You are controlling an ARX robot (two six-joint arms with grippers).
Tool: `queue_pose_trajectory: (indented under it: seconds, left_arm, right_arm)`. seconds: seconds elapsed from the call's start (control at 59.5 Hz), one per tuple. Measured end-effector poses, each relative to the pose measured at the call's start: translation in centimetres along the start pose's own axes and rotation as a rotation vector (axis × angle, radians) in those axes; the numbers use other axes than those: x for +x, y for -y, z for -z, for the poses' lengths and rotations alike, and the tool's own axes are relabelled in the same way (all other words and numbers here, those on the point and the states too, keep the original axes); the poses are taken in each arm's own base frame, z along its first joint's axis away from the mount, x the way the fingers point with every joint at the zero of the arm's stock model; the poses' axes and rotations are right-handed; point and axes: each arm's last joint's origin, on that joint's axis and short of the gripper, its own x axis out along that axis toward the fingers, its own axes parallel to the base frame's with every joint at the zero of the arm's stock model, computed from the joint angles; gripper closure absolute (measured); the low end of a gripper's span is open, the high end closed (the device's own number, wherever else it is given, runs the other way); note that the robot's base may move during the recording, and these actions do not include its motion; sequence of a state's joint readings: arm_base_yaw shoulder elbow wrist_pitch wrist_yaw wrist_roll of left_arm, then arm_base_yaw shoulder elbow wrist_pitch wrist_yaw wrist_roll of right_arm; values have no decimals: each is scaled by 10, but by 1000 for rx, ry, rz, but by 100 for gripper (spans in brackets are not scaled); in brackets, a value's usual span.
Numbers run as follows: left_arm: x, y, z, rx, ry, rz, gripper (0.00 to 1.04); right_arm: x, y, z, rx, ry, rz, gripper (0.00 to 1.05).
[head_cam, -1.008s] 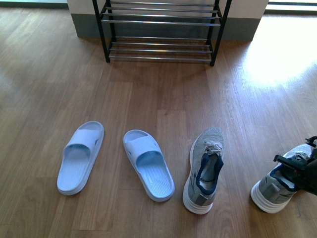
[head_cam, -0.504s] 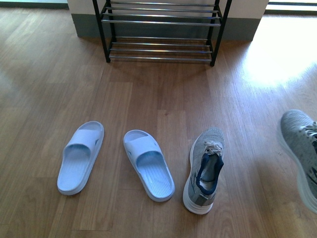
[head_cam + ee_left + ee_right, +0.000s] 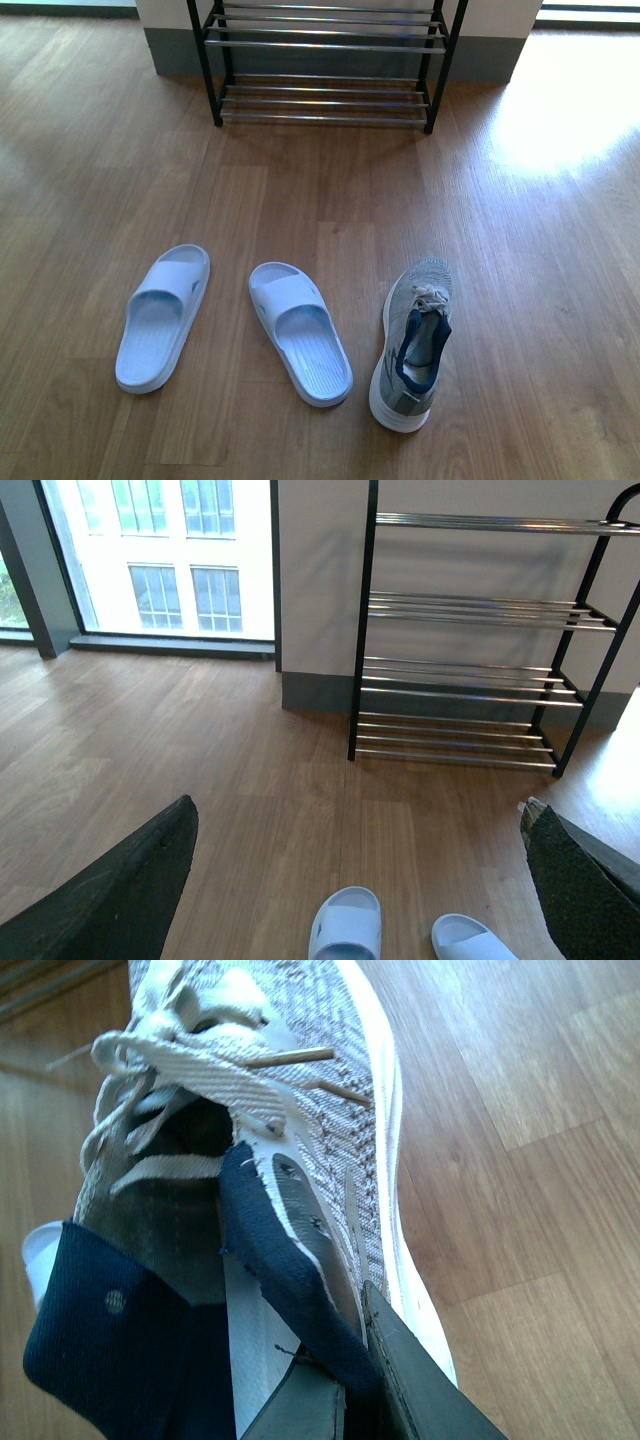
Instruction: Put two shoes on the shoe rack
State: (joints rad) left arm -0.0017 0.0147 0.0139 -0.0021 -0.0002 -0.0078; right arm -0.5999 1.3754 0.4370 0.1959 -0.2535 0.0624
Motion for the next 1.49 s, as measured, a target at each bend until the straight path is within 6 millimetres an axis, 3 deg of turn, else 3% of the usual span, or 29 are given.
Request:
queue_pose_trajectory:
  seconds: [0.134,0.286,1.495]
  left_arm:
    - [0,0,0,0,0,0,9]
    - [0,0,0,0,0,0,9]
    - [0,0,0,0,2,2,9]
  right_arm:
    - [-32,-17,-3,-35,74,-42,104]
    - [-56,-29,-2,-66,163,-81,104]
    - [-56,-29,-1,-60,162,-66,104]
